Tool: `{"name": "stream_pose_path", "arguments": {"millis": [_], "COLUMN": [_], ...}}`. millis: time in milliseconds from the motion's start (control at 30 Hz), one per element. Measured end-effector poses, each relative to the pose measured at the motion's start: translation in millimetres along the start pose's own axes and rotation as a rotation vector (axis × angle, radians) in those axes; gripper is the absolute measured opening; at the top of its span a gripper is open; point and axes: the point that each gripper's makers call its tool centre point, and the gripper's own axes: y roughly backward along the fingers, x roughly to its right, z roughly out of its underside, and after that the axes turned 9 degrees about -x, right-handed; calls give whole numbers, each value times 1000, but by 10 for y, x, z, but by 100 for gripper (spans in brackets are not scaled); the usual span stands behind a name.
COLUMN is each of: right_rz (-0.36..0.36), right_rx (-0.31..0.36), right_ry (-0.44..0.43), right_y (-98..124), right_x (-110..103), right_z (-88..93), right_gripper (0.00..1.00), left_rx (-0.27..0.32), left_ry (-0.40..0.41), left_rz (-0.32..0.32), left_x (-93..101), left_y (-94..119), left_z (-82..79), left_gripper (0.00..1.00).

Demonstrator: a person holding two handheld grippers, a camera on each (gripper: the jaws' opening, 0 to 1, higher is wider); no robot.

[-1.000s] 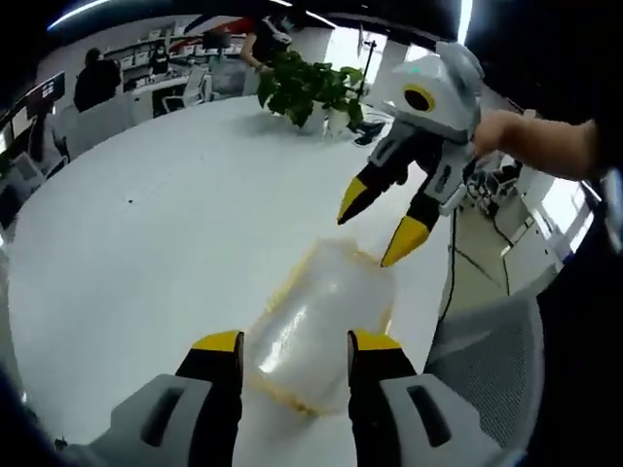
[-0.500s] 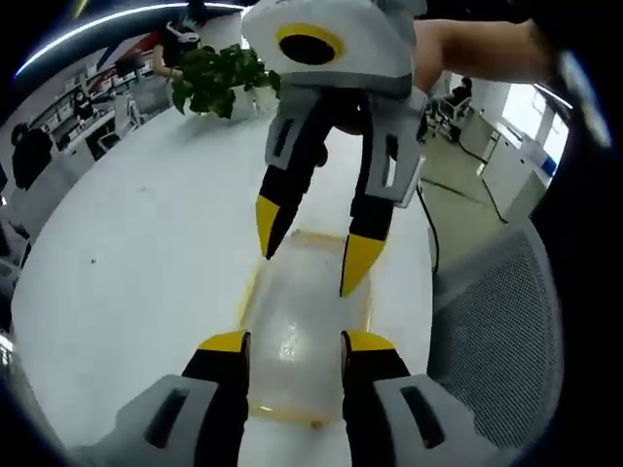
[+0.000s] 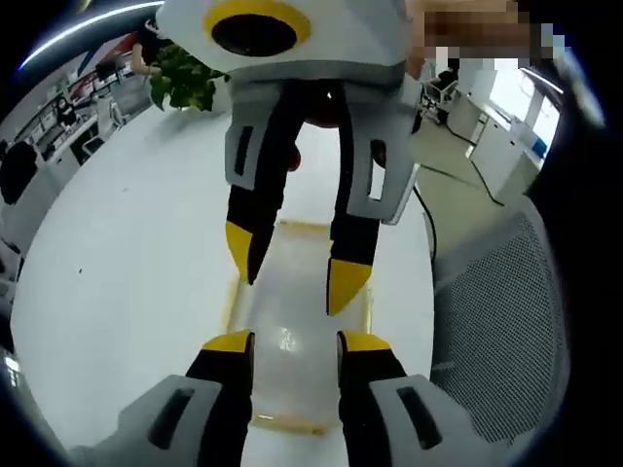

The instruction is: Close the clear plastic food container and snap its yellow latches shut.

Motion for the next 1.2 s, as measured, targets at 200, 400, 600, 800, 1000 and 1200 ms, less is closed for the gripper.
{"name": "stream_pose_path", "arguments": {"millis": [200, 400, 600, 800, 1000, 1200], "right_rz": [0, 18, 3, -81, -157, -205], "right_rx": [-12, -3, -10, -50, -135, -179], "right_ry": [-3, -14, -25, -53, -34, 14], "right_y": [-58, -61, -117, -150, -247, -302], "right_x": [47, 165, 237, 259, 252, 206], "right_z": [-3, -38, -51, -54, -44, -51], "right_gripper": [33, 35, 42, 42, 37, 39], "left_rx": [3, -13, 2, -59, -115, -127], "left_ry": [2, -8, 55, -34, -108, -112], "left_rz": [16, 34, 66, -95, -201, -214], "left_x": [30, 83, 153, 100, 112, 138], "left_y": [-39, -88, -106, -162, -250, -275], "left_z": [-22, 3, -27, 52, 83, 56], "left_gripper": [35, 42, 58, 62, 67, 68]}}
